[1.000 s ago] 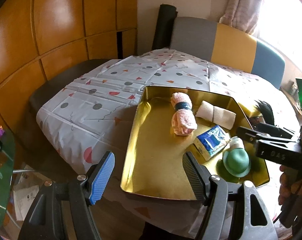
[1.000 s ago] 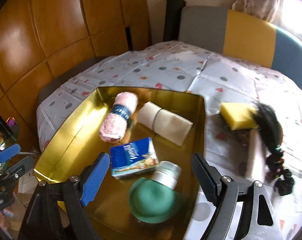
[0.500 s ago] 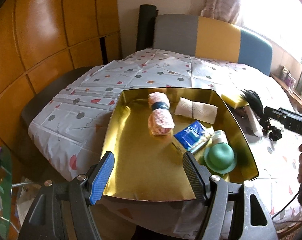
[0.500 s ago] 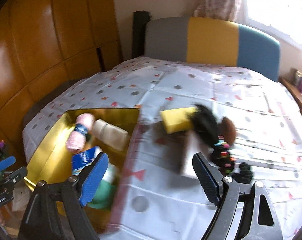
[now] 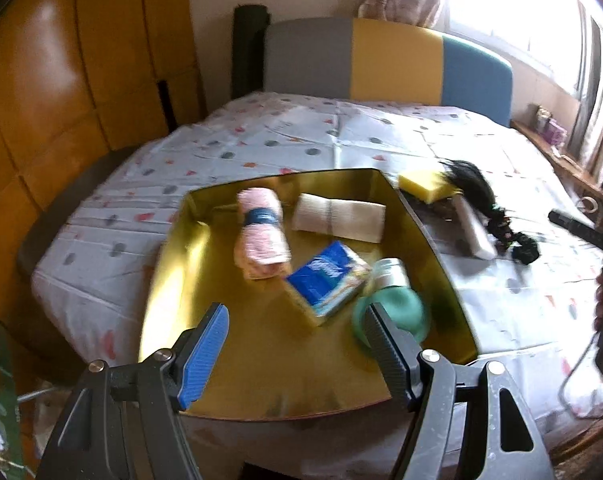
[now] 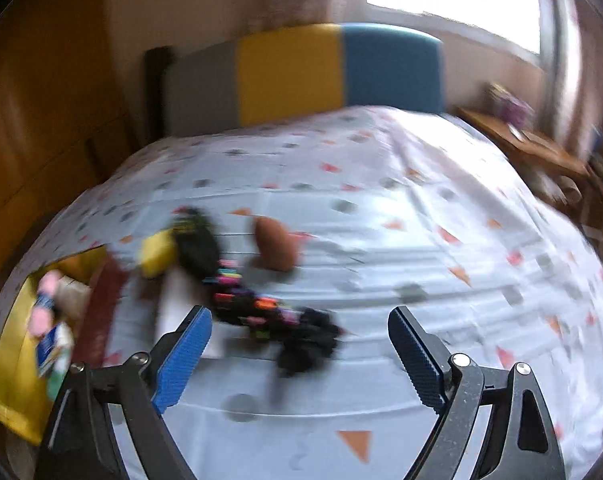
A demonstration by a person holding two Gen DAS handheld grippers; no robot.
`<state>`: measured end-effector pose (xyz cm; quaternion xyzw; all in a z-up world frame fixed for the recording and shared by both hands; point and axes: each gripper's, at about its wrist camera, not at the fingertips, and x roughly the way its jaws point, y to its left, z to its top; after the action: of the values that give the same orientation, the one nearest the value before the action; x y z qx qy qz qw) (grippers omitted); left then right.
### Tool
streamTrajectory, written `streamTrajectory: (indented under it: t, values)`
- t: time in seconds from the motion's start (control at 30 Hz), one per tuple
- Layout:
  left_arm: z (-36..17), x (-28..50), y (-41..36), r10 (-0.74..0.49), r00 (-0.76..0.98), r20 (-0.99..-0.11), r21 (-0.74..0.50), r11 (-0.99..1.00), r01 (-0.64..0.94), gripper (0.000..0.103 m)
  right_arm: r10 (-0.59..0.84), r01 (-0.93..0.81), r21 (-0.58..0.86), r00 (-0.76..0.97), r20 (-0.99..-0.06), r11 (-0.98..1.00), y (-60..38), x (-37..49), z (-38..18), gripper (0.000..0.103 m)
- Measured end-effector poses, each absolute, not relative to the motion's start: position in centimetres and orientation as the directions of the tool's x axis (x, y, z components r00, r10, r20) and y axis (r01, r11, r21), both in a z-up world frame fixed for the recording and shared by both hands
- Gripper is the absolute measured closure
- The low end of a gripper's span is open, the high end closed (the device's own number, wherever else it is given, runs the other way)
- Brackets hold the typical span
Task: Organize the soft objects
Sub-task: 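Move the right tool toward the black beaded hair tuft while the left tool moves toward the yellow sponge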
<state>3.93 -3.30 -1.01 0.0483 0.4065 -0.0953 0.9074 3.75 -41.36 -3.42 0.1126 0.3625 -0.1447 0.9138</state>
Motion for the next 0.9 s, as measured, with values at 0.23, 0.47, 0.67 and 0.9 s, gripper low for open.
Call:
streamTrajectory:
  t: [0.23, 0.47, 0.67, 0.9]
  values:
    - [-0.3, 5.8, -6.6, -0.229, 0.610, -0.758, -0.057, 0.956, 0.288, 0.032, -0.179, 0.484, 0.248, 0.676, -0.715, 0.839, -46.2, 2.7, -4.0, 0.011]
    - [0.3, 8.8, -12.0, -0.252, 0.593, -0.765, 0.011, 0.915, 0.403, 0.032, -0.147, 0.452, 0.256, 0.683, -0.715, 0.855, -45.0, 3.0, -3.8, 0.010]
    - [-0.4, 13.1, -17.4, -0.250, 0.558, -0.791, 0.108, 0.841, 0.530, 0.035, -0.112, 0.441, 0.288, 0.686, -0.719, 0.850, -44.9, 3.0, -3.9, 0.009]
    - [-3.4, 19.3, -22.2, -0.240, 0.448, -0.861, 0.116, 0.766, 0.632, 0.023, -0.077, 0.424, 0.315, 0.689, -0.720, 0.849, -44.9, 3.3, -4.0, 0.009]
